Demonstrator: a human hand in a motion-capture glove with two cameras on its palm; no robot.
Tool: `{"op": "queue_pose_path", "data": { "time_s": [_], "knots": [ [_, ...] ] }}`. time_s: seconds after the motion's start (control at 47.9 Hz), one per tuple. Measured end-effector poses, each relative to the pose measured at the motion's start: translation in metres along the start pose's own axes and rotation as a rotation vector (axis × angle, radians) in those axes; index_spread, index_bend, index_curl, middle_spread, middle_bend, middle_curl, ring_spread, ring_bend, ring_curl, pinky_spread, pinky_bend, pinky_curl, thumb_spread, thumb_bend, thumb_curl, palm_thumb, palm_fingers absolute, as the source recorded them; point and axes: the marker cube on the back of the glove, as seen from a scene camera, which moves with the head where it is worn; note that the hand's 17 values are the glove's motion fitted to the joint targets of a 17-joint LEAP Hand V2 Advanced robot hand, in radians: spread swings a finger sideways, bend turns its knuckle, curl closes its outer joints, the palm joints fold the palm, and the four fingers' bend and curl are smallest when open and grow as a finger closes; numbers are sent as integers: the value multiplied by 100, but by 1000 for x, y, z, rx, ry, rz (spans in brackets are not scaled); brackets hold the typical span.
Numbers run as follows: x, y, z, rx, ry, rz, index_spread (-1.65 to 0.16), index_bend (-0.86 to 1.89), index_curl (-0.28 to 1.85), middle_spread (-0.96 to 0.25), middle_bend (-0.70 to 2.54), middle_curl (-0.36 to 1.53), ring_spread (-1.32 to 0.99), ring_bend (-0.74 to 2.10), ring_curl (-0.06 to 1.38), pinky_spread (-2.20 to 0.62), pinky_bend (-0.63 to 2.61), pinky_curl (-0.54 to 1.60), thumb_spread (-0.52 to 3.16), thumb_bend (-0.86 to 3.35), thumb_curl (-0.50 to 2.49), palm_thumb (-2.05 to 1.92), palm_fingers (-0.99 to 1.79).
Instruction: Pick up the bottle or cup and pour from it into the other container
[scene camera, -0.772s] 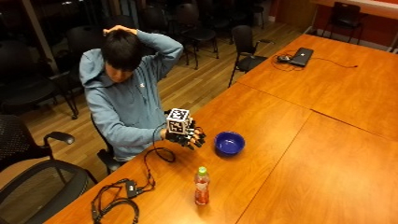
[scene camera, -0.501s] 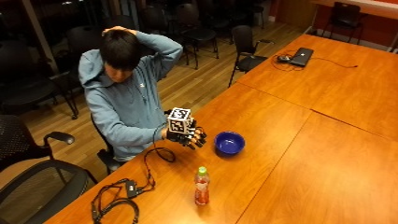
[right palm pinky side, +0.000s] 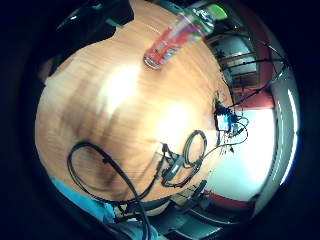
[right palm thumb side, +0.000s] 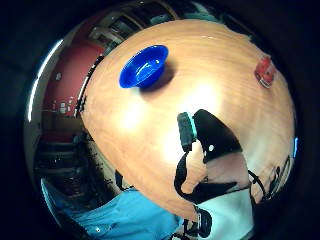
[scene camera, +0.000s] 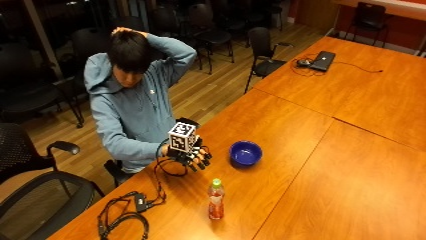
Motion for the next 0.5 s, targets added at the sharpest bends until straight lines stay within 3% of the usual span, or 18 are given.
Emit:
{"op": "queue_pose_path", "data": {
  "time_s": [0.209,0.501],
  "knots": [
    [47,17,12,6,-36,71,-30,12,23,5,19,30,10,39,27,24,59,26,117,7,31,60,41],
    [120,26,26,151,-229,202,-35,3,14,5,21,32,10,49,31,23,76,32,106,-2,34,62,22]
  ]
}}
